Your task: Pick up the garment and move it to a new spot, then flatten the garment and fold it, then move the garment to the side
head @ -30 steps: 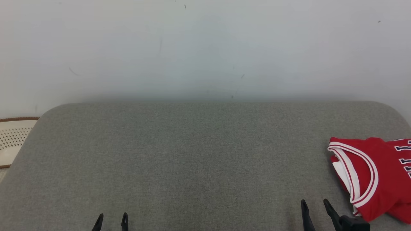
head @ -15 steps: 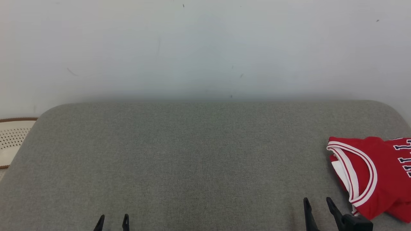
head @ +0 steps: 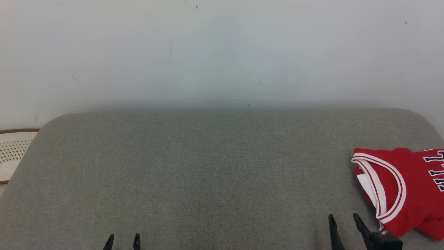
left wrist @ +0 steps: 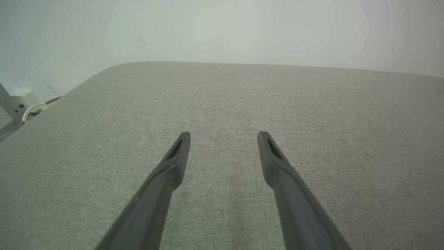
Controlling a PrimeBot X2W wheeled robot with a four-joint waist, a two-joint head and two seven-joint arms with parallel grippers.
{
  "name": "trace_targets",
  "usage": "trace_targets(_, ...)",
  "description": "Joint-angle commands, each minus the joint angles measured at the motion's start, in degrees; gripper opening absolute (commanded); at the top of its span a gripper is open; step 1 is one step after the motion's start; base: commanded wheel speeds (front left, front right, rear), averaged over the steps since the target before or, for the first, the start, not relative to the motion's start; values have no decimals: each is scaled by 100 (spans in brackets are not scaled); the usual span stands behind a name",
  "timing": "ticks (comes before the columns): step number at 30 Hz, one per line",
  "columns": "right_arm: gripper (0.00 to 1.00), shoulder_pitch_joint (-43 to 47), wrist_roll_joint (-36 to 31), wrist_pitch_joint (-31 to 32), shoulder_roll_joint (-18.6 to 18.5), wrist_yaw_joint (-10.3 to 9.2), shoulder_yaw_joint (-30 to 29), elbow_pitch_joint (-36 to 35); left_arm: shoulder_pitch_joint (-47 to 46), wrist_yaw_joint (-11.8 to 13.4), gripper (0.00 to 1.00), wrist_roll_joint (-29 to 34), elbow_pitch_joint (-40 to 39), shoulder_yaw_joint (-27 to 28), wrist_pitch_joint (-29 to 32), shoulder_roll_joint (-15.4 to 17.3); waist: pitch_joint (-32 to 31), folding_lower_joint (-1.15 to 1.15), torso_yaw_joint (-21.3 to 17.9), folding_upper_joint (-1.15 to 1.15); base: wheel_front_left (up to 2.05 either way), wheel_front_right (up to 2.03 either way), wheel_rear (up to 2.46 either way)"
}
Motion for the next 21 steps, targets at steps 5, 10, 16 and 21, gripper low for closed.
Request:
trace_targets(5, 100, 73, 39, -26, -7, -7, -25, 2, 33, -24, 100, -61, -5, -36, -5, 3, -15, 0, -6, 0, 0, 0, 0)
trace_targets(10, 100, 75, 38, -26, -1, -7, -32, -39, 53, -71, 100, -106, -16, -26, -5, 3, -24, 0, -26, 0, 0, 0, 0)
trace_targets(16, 100, 88, 60, -26, -7, -7, -22, -62, 32, -112, 100, -162, -30, -23, -5, 3, -18, 0, -31, 0, 0, 0, 0)
trace_targets(21, 100, 66, 71, -26, -13, -7, -28, -64, 19, -113, 100, -153, -11, -10, -5, 4, -13, 0, -39, 0, 0, 0, 0)
